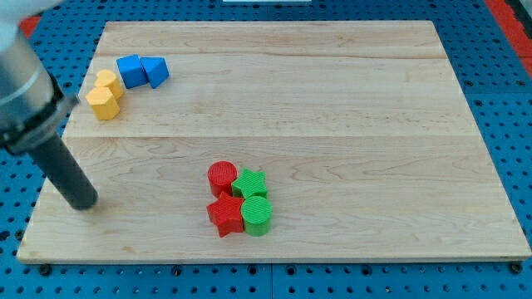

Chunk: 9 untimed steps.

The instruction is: Push the red circle to the right of the yellow blocks

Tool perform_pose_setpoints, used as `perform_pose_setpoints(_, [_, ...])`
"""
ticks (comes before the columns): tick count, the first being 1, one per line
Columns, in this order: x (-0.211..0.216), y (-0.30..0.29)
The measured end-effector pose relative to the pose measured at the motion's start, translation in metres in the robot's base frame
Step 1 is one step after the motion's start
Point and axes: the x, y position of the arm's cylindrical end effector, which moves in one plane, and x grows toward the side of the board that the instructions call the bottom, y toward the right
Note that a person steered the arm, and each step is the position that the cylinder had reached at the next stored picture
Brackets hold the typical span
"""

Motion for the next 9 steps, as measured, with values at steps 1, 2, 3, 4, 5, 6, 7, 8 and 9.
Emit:
perform_pose_setpoints(1, [0.028,0.060])
perform_pose_setpoints(2, [0.029,0.126])
perform_pose_setpoints(3, [0.021,0.149])
perform_pose_setpoints(4, [-0.015,0.152])
perform_pose_setpoints(5, [-0.054,0.139])
perform_pose_setpoints(6, [-0.058,0.118])
perform_pose_setpoints(7, [-0.068,0.118])
perform_pose_setpoints(8, [-0.116,0.119])
perform_pose_setpoints(9, [-0.106,0.116])
